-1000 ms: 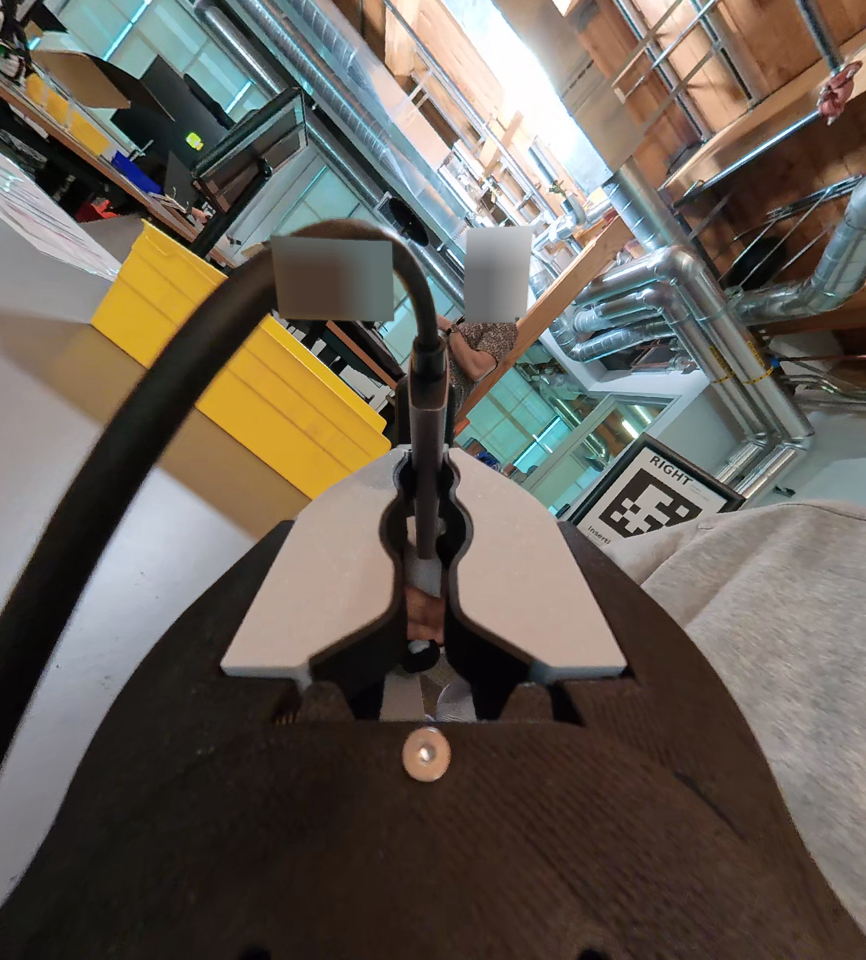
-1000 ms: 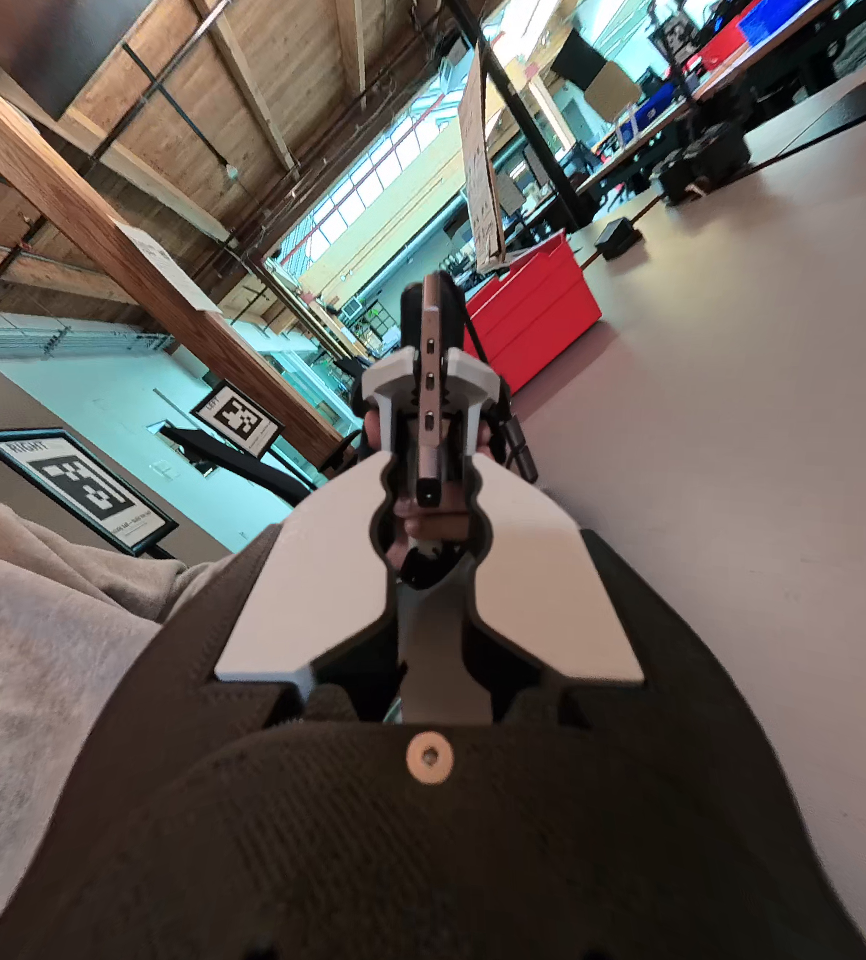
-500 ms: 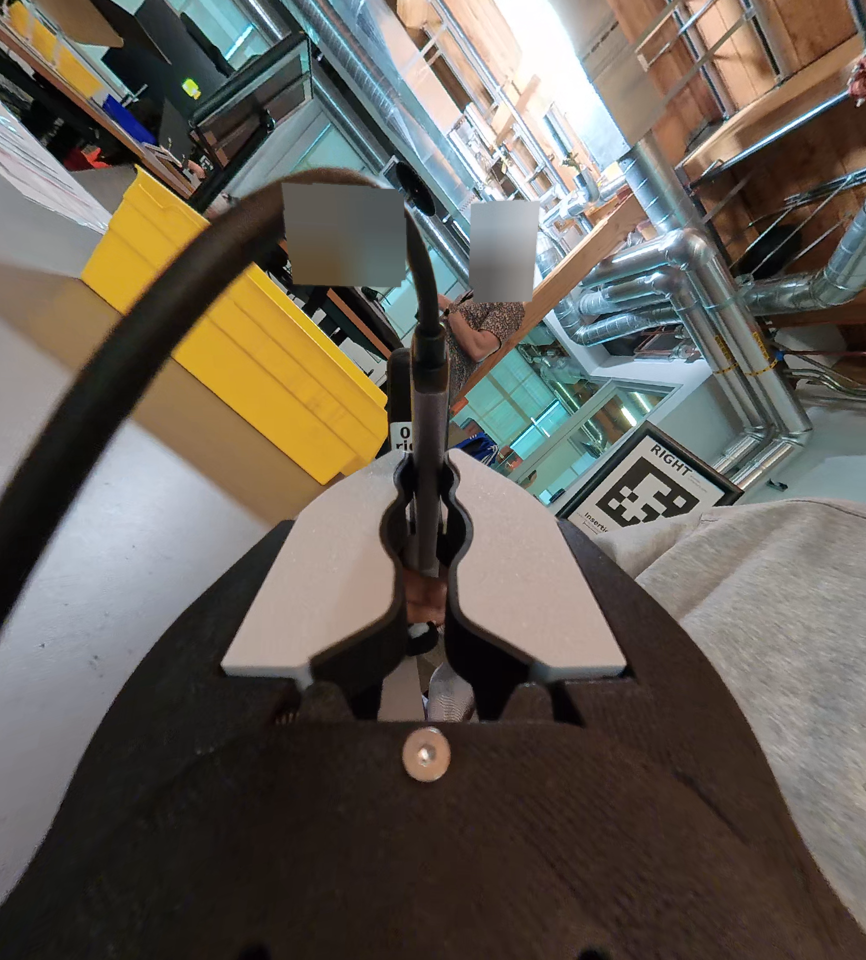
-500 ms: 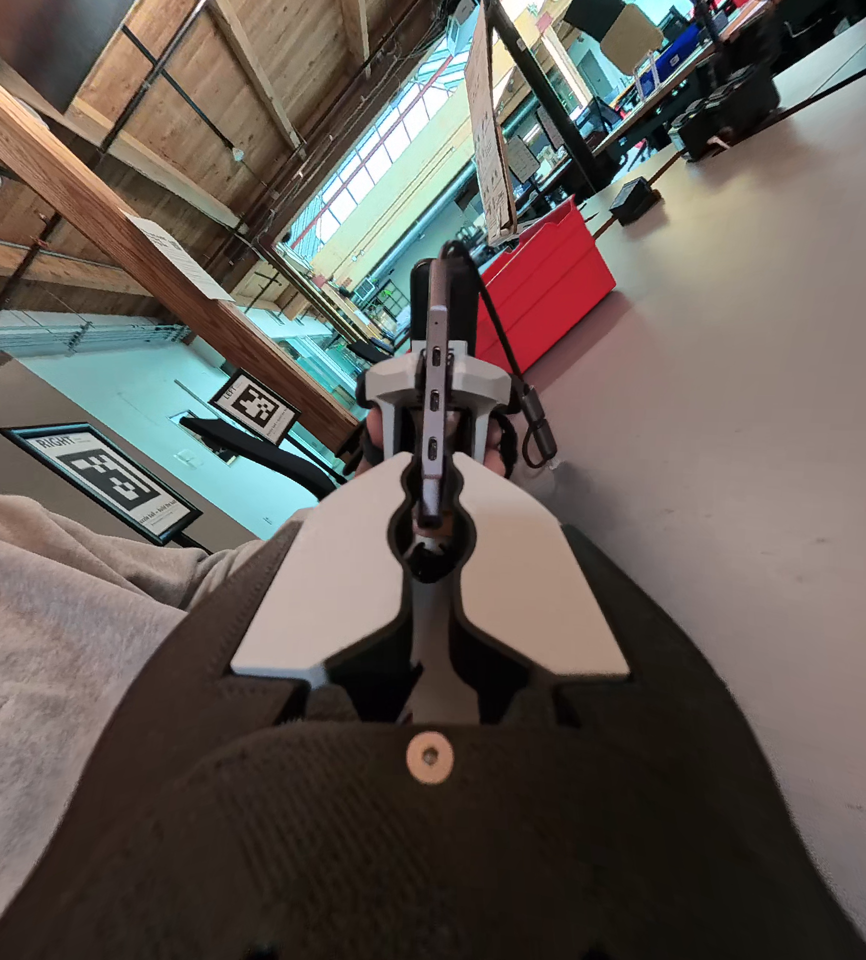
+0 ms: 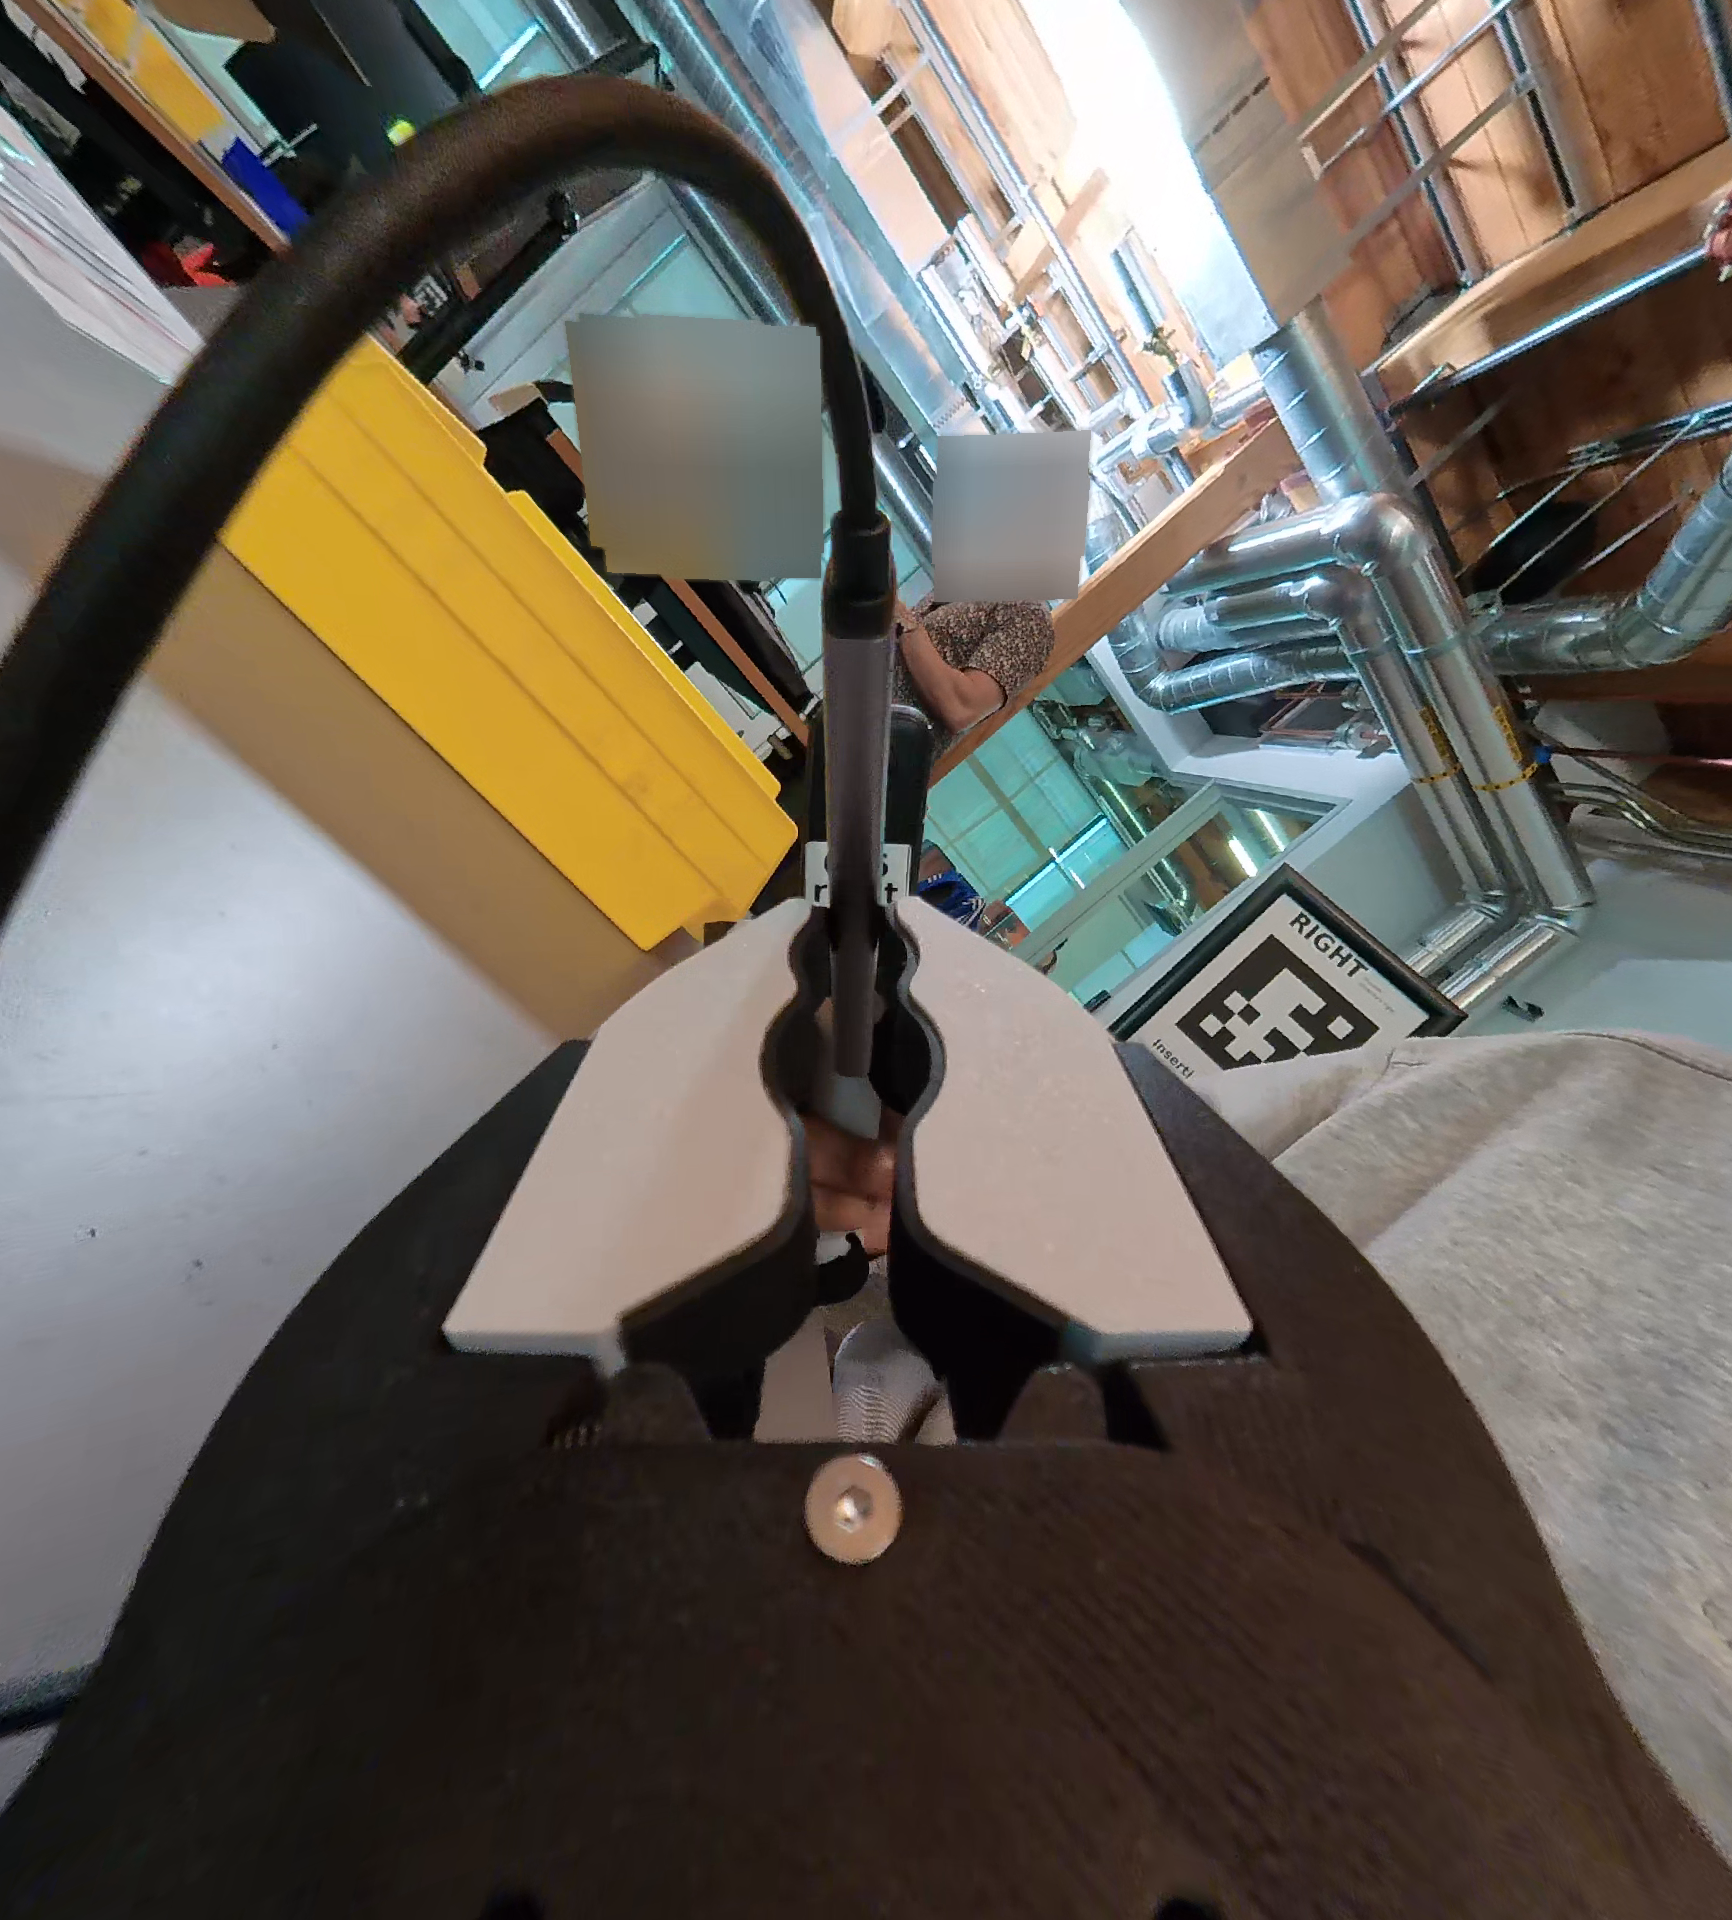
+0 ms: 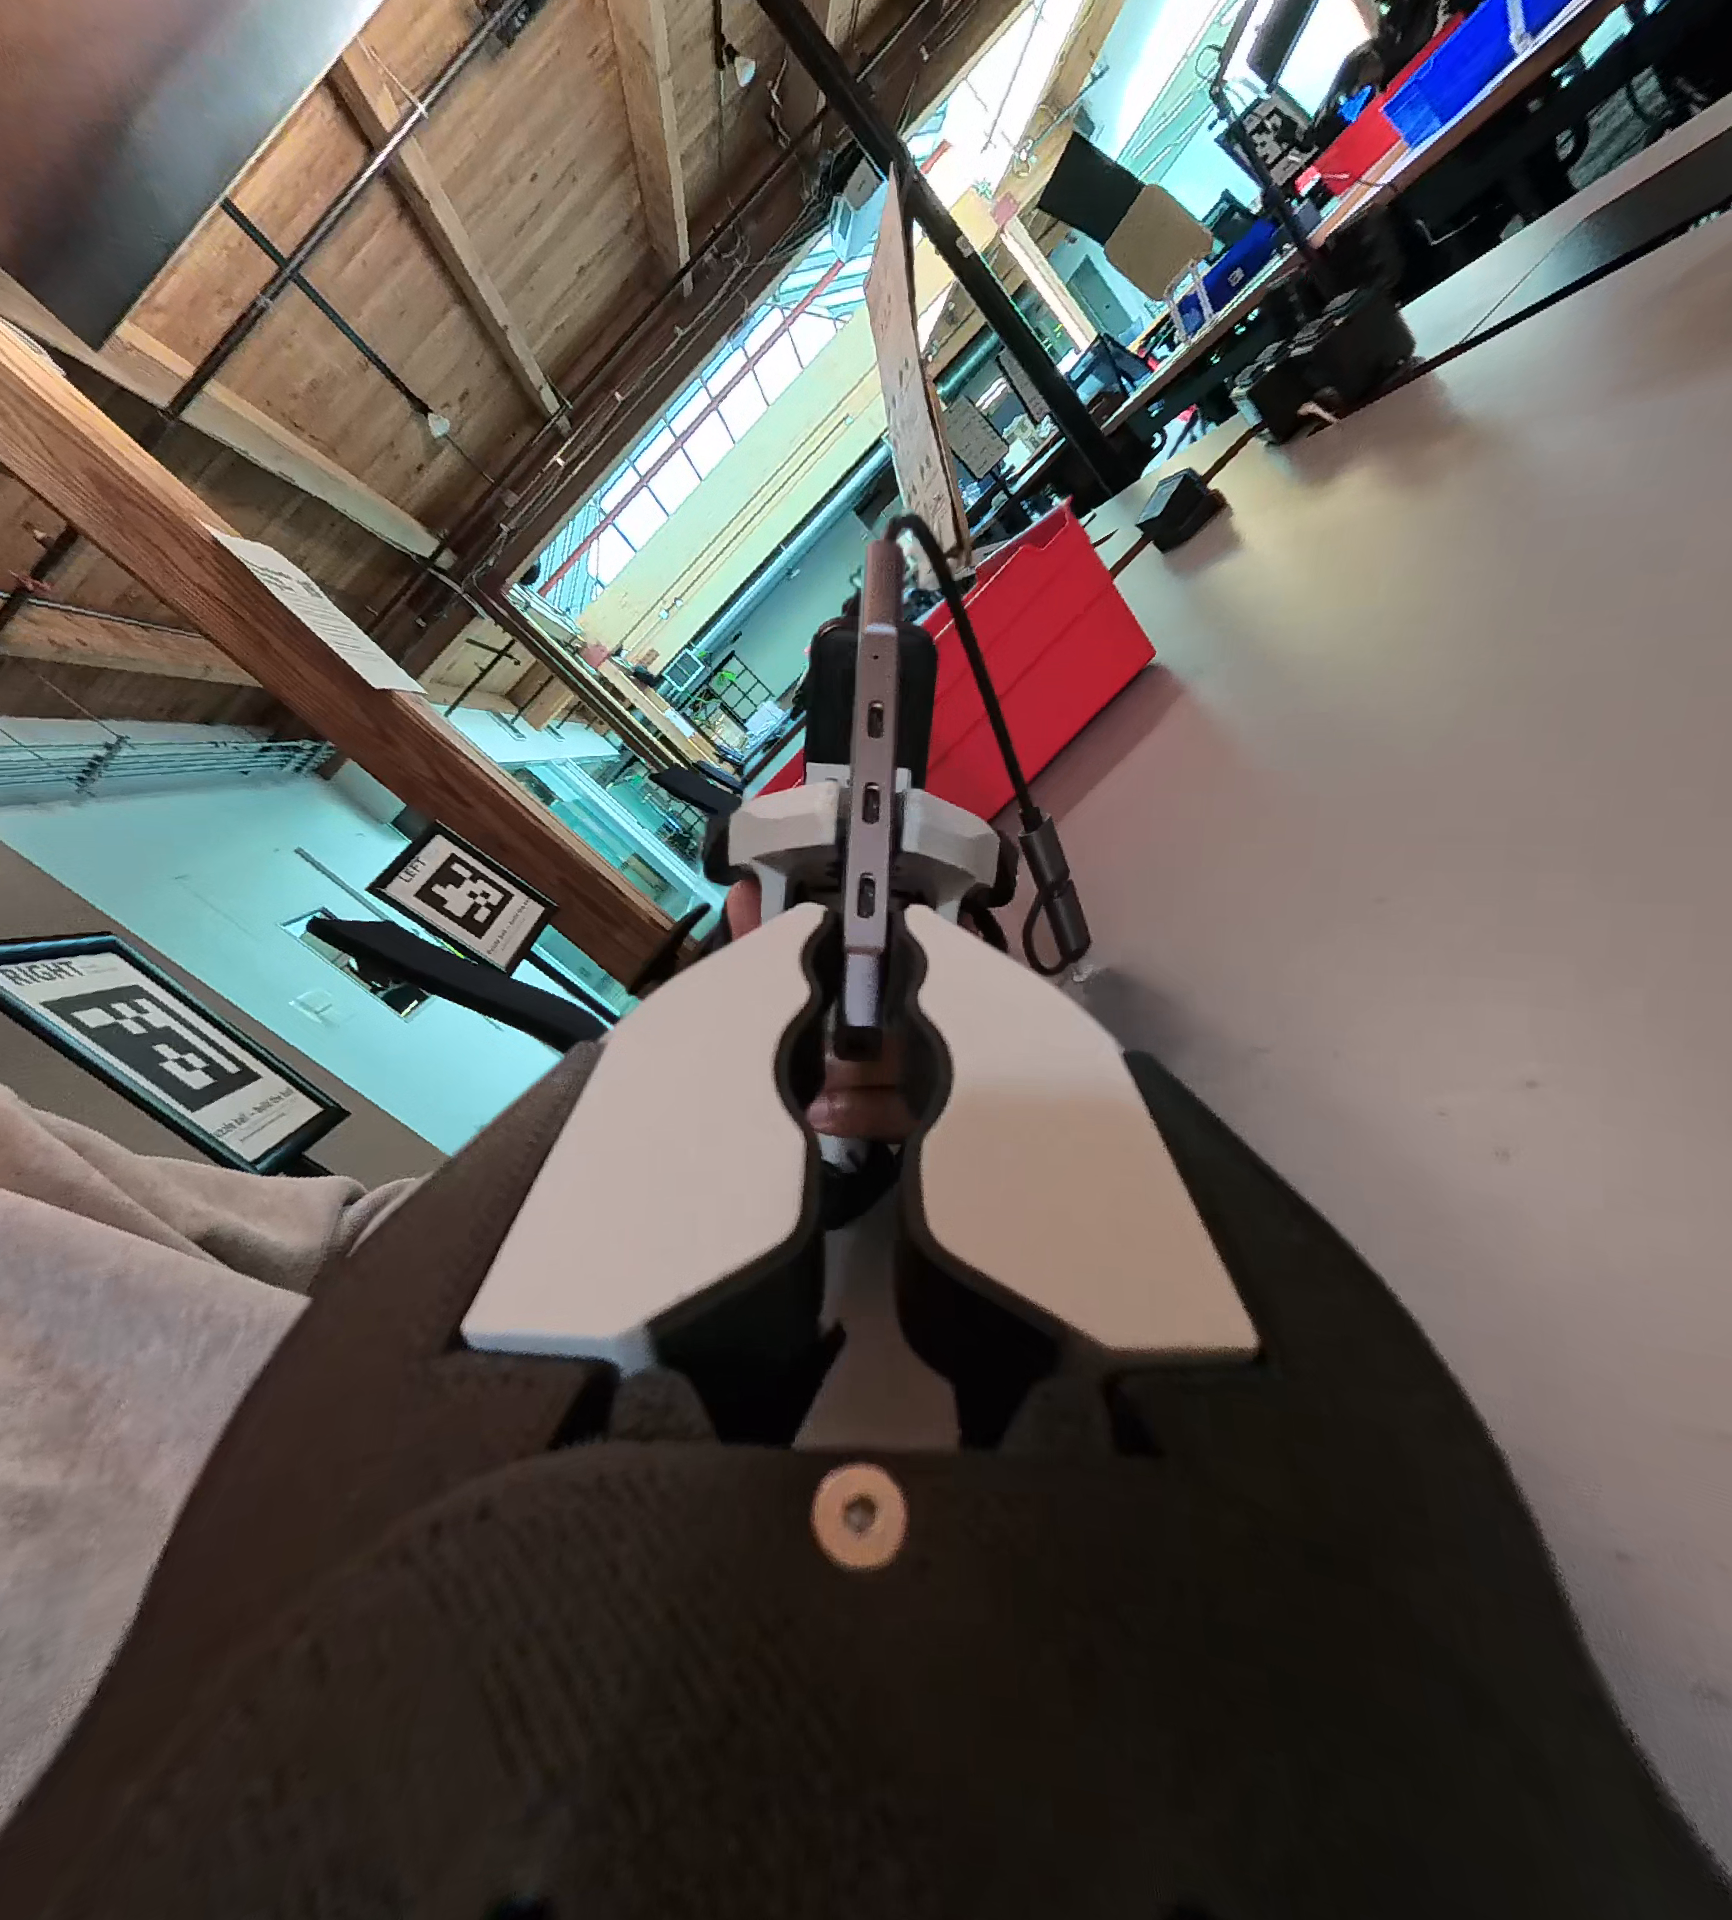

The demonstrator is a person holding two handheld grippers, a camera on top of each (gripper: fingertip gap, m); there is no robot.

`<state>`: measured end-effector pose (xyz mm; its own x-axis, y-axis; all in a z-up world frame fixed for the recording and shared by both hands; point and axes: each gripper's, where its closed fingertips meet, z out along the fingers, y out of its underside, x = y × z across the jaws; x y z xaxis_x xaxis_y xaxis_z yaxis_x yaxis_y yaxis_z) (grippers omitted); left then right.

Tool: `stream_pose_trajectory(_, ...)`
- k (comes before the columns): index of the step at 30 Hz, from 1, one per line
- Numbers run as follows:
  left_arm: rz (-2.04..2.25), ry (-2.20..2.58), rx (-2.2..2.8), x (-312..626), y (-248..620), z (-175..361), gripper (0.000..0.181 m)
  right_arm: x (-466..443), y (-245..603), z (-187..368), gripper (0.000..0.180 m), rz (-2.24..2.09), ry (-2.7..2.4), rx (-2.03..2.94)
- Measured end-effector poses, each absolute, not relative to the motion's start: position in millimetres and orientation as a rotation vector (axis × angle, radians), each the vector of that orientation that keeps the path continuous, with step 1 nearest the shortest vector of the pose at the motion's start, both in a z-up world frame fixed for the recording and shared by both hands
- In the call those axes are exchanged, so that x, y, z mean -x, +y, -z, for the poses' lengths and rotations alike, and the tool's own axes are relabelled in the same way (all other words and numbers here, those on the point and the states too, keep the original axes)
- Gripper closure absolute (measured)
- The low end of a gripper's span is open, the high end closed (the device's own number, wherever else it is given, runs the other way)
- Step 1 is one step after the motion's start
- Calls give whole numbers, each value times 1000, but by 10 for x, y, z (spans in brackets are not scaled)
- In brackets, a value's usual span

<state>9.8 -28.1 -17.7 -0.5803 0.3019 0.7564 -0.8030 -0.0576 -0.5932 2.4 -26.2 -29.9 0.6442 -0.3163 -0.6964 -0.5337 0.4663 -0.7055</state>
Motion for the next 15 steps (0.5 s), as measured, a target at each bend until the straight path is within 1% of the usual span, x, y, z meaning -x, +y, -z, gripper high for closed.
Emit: stream_pose_trajectory(15, -1744, -1363, -545, -81, -279, 161, 172, 17, -136, 335, 170, -66, 877, 1220)
